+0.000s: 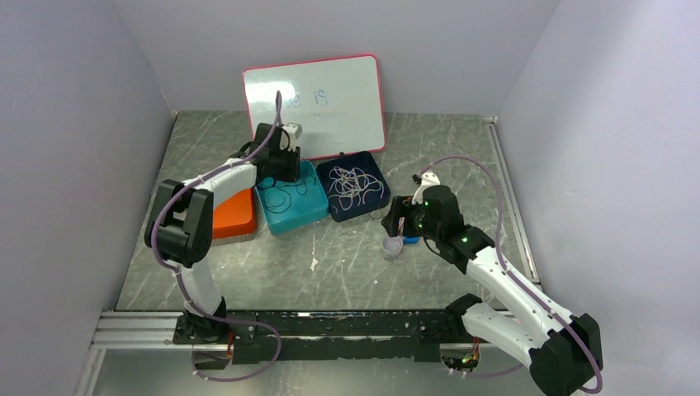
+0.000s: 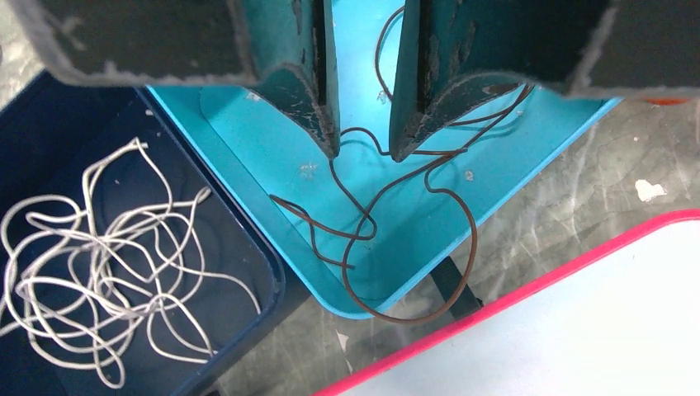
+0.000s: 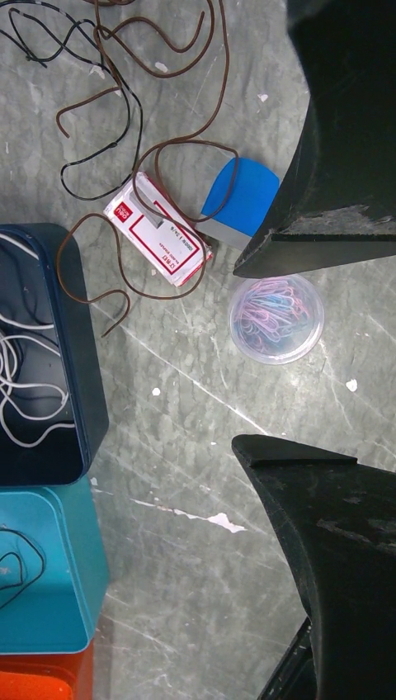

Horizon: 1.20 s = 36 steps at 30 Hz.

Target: Untangle the cables

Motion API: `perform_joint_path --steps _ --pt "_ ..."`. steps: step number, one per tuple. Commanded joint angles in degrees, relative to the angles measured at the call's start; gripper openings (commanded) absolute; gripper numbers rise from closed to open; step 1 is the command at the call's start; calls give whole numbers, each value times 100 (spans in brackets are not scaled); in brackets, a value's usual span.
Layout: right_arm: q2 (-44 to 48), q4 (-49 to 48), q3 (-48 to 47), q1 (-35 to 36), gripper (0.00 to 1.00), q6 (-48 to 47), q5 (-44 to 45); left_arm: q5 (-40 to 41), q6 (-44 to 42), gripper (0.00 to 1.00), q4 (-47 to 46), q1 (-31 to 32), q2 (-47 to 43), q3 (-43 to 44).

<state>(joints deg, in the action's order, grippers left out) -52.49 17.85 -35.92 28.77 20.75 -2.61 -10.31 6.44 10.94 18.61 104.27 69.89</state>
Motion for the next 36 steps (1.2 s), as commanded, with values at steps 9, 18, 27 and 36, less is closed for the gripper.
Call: perform_joint_path --steps 9,18,27,36 --pt "19 -71 42 -22 73 -39 -29 1328 361 42 -70 125 439 267" --pt "20 -3 13 -21 73 -79 -2 1567 127 46 -11 117 794 535" --pt "7 -92 95 -21 73 -2 -96 1267 -711 48 -38 -128 839 600" --pt "-12 -105 107 -22 73 -15 -109 620 -1333 53 152 -297 956 984"
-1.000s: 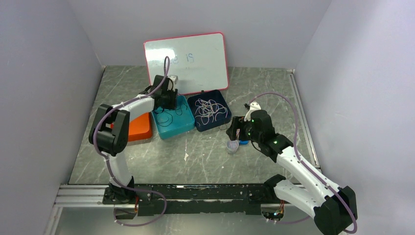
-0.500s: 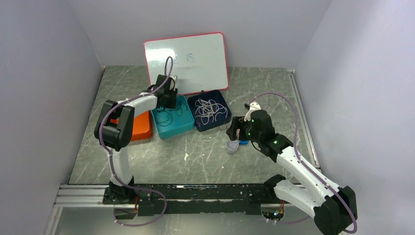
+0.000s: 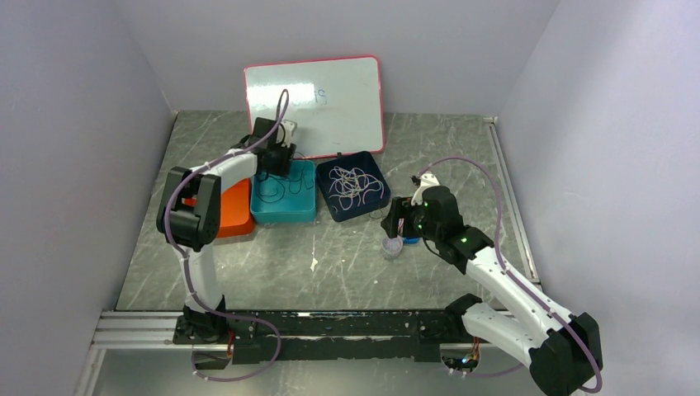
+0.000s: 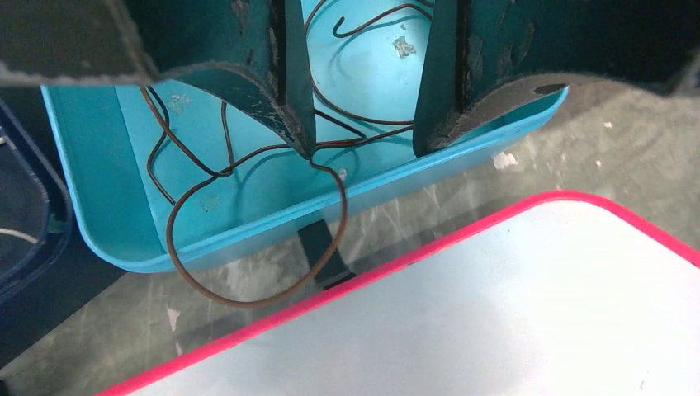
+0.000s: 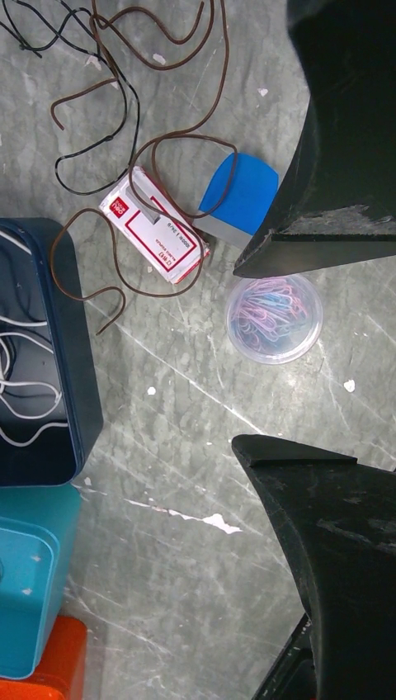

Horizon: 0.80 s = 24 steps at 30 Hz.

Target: Untangle the cables

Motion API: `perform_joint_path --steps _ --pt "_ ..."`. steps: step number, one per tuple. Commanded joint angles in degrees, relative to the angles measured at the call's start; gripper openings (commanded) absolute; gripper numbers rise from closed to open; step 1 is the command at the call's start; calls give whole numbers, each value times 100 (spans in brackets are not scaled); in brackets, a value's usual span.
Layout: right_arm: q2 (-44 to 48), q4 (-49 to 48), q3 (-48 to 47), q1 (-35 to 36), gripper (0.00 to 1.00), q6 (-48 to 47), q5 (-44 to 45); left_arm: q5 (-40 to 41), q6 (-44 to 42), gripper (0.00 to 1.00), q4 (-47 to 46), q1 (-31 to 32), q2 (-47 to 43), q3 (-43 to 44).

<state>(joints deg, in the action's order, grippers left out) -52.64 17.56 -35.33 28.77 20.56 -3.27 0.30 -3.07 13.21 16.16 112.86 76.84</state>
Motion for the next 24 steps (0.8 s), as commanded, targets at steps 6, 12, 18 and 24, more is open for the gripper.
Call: perform_joint_path --steps 6,12,18,24 --pt "15 -85 82 -28 73 21 -71 -832 -186 47 -270 -52 120 176" --pt "58 -4 53 -21 73 -19 -16 -1063 57 37 -502 -52 178 -11" --pt "84 -15 89 -22 73 2 -32 -981 170 25 -522 -52 229 -83" --pt "61 -45 89 -29 73 10 -51 -909 255 12 -502 -52 115 -240"
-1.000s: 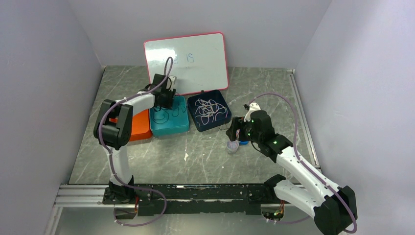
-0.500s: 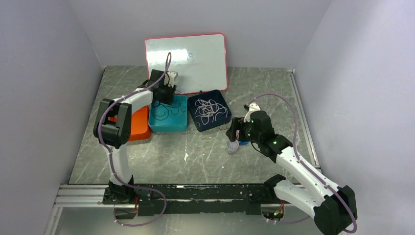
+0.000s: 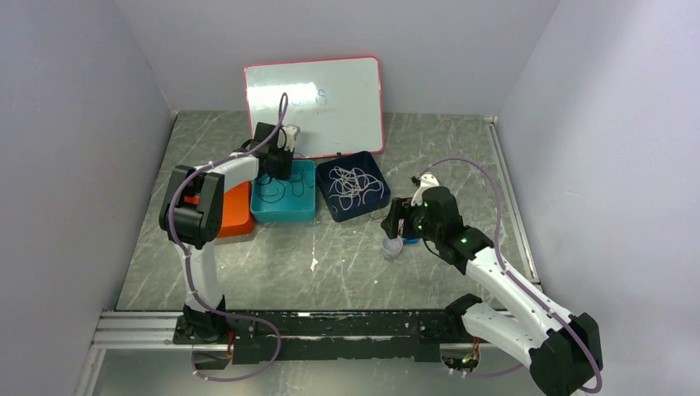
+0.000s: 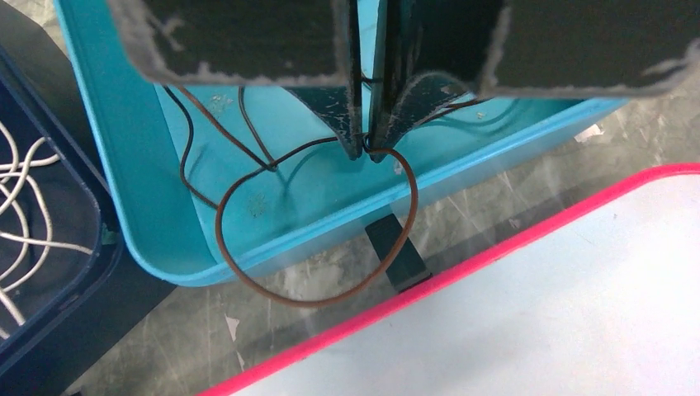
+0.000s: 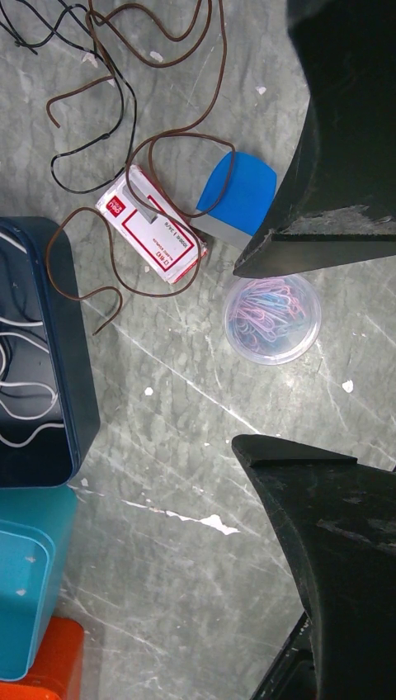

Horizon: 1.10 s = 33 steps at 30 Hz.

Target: Untangle the cables

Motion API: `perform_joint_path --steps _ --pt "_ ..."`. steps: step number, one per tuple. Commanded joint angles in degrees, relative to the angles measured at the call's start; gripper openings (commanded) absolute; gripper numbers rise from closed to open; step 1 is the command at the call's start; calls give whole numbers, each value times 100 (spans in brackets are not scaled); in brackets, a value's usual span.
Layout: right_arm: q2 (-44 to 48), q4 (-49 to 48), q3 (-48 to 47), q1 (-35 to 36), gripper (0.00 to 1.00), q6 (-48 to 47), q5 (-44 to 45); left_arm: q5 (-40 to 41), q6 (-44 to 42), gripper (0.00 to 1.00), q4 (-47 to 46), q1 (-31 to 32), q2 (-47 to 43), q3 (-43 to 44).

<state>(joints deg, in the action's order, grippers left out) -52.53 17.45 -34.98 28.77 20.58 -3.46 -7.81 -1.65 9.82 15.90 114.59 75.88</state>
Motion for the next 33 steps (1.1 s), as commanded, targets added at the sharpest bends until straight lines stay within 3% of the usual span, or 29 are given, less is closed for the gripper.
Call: perform_joint_path --steps 1,23,33 --pt "50 -41 53 -23 73 14 -33 -98 132 10 -162 -26 -97 -196" --pt "45 -70 23 -25 73 72 29 228 593 8 130 194 -1305 -1226" --pt "274 336 -208 -24 73 498 1473 309 630 28 410 198 -2107 -998"
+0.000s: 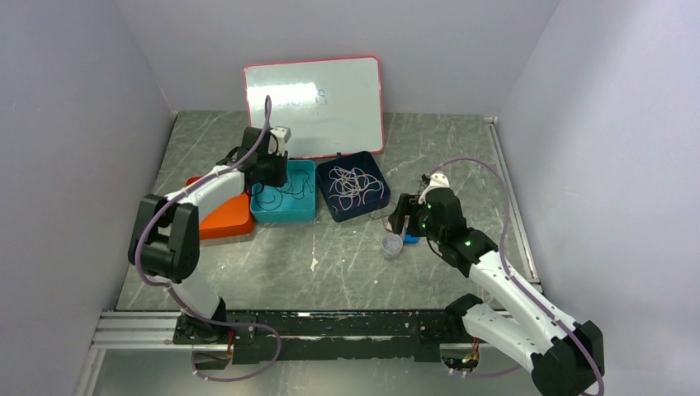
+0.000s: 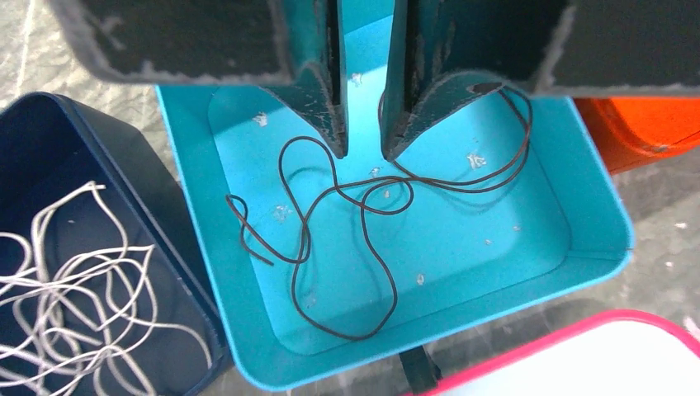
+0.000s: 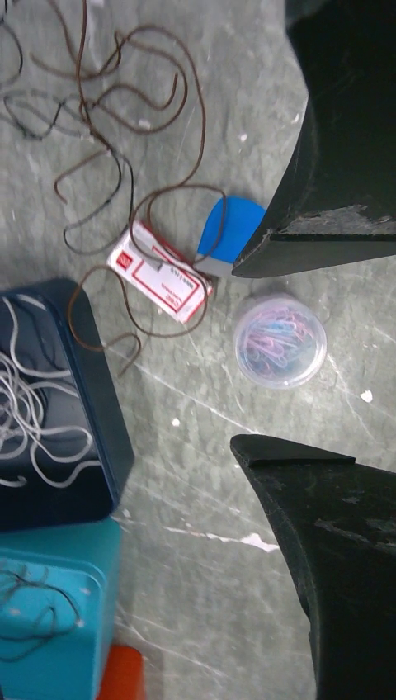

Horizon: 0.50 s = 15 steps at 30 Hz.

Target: Untangle the cables

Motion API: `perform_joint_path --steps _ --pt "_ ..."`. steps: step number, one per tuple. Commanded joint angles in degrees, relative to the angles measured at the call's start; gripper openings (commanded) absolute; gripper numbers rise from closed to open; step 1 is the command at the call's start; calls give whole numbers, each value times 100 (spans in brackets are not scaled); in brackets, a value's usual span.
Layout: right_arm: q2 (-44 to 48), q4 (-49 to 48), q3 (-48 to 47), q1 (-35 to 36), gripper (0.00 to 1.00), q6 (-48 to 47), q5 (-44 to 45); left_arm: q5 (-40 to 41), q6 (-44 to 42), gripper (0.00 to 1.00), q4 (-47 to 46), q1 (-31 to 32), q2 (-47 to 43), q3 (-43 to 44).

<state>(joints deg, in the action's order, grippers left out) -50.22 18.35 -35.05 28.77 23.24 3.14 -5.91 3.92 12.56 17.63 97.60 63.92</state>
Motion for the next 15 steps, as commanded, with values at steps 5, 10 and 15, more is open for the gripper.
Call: perform_joint_path --steps 5,10,15 --pt "-279 584 -461 -21 73 224 1216 30 184 32 219 20 -931 42" --pt "-708 595 -630 -22 71 160 1028 -61 407 34 248 19 -1684 -501" --pt "-1265 523 -808 -26 68 73 864 -242 710 35 316 21 -2555 -1022"
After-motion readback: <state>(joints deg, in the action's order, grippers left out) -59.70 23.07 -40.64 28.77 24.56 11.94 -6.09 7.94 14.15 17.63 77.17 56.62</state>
